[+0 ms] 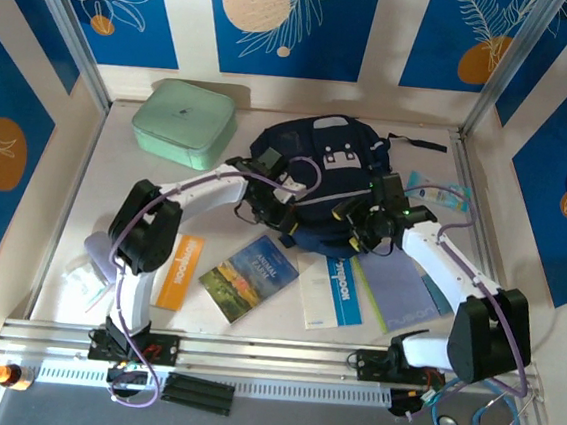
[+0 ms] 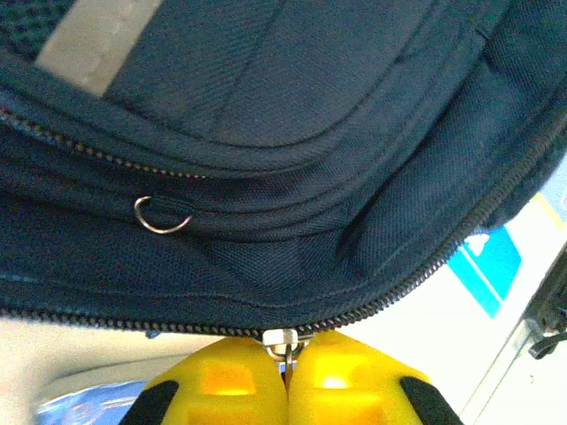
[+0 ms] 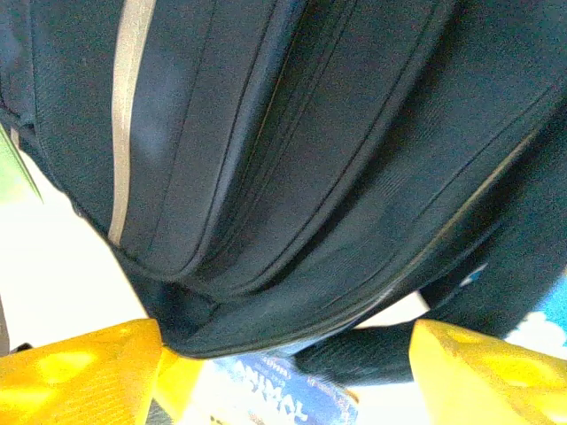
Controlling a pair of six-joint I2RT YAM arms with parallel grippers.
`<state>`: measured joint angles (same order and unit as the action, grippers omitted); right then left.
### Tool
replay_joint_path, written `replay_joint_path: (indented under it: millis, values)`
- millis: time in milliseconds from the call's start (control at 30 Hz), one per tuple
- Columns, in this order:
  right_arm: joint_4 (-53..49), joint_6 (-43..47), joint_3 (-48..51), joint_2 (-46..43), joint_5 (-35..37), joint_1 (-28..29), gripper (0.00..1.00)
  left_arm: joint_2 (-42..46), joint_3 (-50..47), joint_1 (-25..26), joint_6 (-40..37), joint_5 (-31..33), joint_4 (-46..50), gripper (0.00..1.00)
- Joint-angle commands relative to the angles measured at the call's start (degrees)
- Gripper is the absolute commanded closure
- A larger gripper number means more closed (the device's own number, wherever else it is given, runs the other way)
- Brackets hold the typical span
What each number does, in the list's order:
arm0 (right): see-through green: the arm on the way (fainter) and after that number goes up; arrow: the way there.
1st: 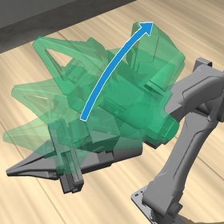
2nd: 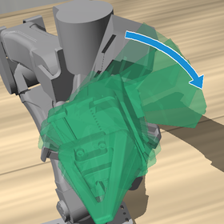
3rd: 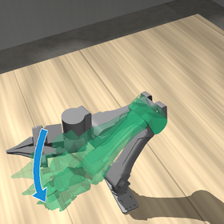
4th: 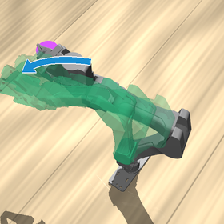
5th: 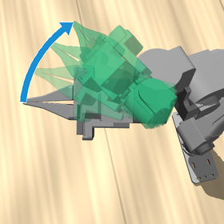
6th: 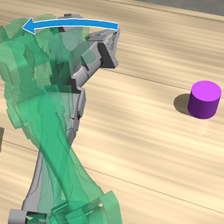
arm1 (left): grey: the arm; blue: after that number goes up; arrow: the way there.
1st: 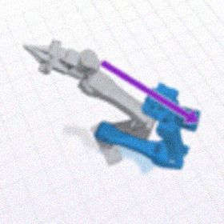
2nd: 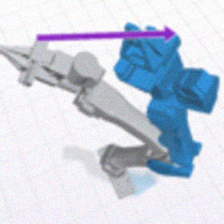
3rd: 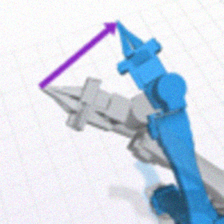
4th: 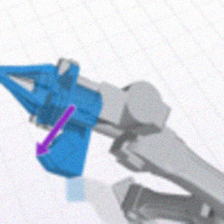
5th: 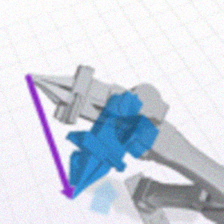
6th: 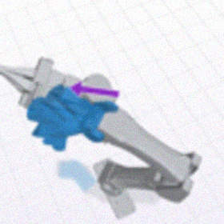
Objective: Pack the student bag
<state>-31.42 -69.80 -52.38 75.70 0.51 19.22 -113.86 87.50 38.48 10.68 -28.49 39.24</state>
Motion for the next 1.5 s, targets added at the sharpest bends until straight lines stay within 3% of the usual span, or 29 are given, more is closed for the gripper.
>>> replay_joint_path:
  millis: [0, 333, 567, 667, 900, 1133, 1467]
  values:
    - [-2.74, -8.76, 0.44, 1.56, -1.75, 2.39, 0.25, -0.28, 2.32, 1.85, 2.5, -2.54, -2.84, 1.0]
    - [-2.38, -13.89, 0.43, 6.4, 2.31, 2.8, 0.27, -0.07, 0.66, 2.44, -0.51, 0.8, -0.5, 1.0]
    - [-2.01, -9.77, -0.08, 9.23, 9.68, 3.77, 0.69, 0.03, 0.82, 1.24, -7.47, 4.79, 5.43, 1.0]
    - [-2.24, -8.88, 0.04, 9.72, 11.15, 4.02, 0.79, 0.2, 0.65, -0.17, -9.99, 6.97, 8.02, 0.99]
    - [-2.6, -7.75, 0.07, 9.64, 13.98, 4.6, 0.89, -1.83, 4.26, -3.99, -12.46, 16.63, 12.08, 0.97]
    - [-1.97, -6.2, -0.37, 11.47, 15.08, 4.6, 1.0, -2.43, 5.36, -5.43, -16.52, 11.81, 11.47, 0.95]
    - [-0.78, -5.19, 0.04, 11.57, 14.52, 4.71, 1.0, -1.86, 1.7, -6.66, -20.98, 10.19, 9.79, 0.87]
